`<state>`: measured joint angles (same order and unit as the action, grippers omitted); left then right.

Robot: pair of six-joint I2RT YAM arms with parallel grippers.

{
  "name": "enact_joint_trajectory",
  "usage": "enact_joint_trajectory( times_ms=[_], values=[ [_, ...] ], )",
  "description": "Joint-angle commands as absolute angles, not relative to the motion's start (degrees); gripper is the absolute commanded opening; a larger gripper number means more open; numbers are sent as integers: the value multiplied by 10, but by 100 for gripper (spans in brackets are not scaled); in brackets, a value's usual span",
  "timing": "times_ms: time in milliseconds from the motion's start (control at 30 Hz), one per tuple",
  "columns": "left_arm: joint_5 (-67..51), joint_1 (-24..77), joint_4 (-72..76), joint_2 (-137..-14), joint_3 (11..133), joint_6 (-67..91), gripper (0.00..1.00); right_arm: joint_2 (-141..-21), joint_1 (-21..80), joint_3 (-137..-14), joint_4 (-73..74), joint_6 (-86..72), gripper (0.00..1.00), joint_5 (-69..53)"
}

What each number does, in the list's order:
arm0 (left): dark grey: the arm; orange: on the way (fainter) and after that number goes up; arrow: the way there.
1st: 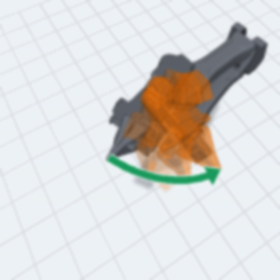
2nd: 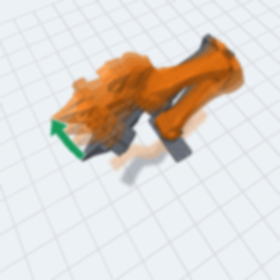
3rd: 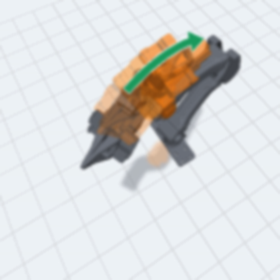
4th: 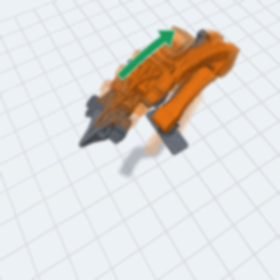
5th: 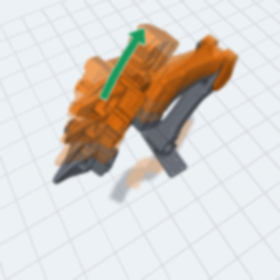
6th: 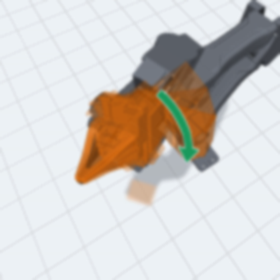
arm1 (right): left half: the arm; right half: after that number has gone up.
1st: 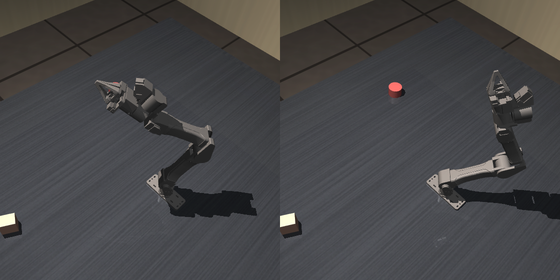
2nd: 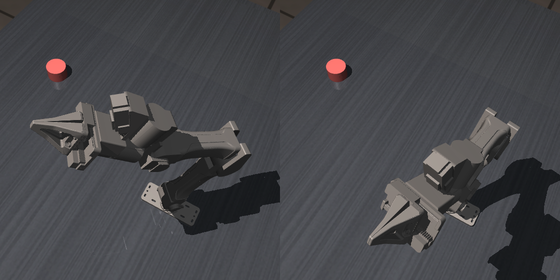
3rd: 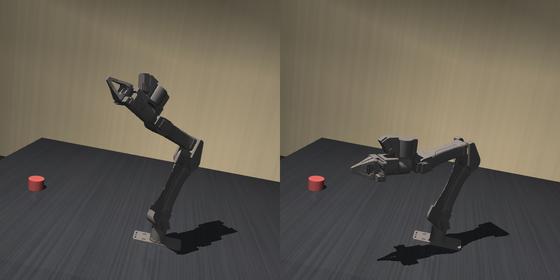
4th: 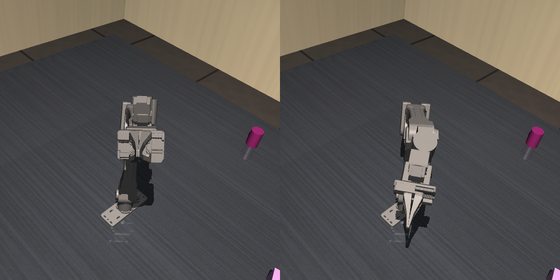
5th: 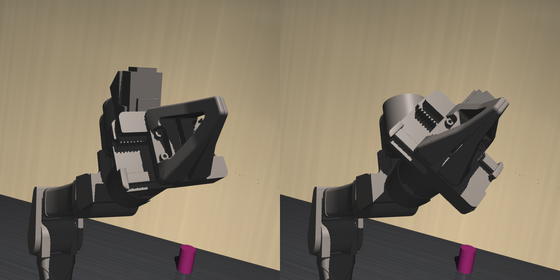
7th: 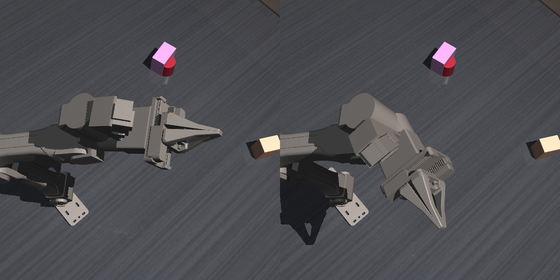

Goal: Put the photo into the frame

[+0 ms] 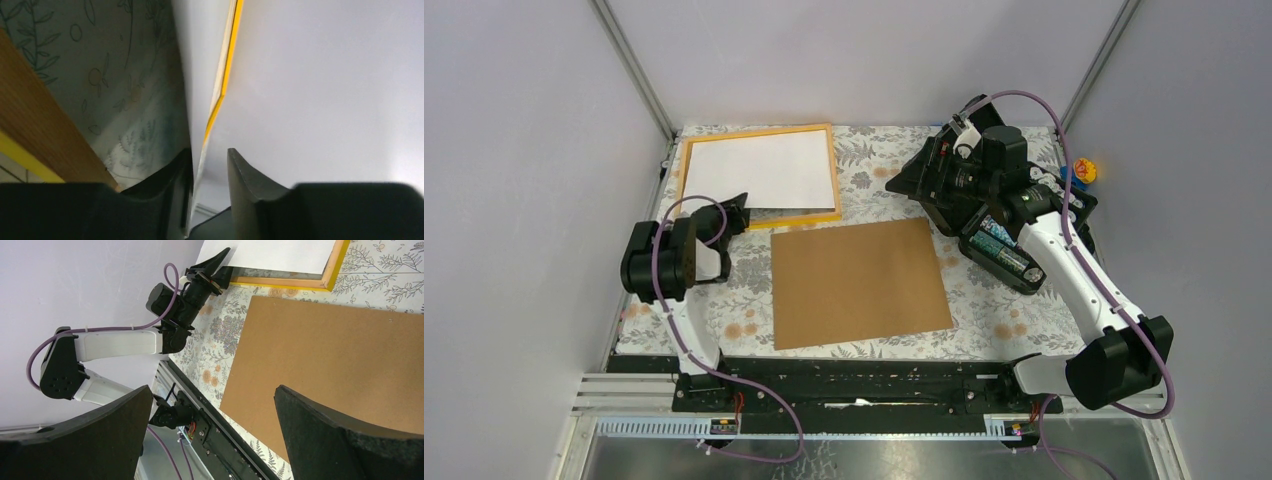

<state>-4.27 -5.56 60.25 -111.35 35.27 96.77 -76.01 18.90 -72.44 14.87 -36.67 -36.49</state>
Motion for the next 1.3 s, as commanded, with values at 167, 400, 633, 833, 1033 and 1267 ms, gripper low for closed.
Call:
enact_joint_trajectory(
  times_ms=[167, 400, 633, 833, 1033, 1267],
  values=[
    [-95, -53, 439, -1009, 385, 879, 79, -757, 195, -715, 140, -356, 100, -361],
    [-143, -54, 204, -991, 477, 811, 99, -741, 195, -687, 112, -365, 100, -356],
    [-151, -58, 31, -1013, 587, 802, 99, -735, 195, -680, 111, -359, 100, -360],
    [-144, -63, -107, -1076, 700, 769, 99, -725, 195, -678, 111, -361, 100, -360],
    [-162, -64, -156, -1093, 718, 766, 99, -719, 195, -677, 111, -360, 100, -360],
    [-103, -69, -333, -1079, 821, 707, 99, -719, 195, -677, 111, -359, 100, -363]
  ],
)
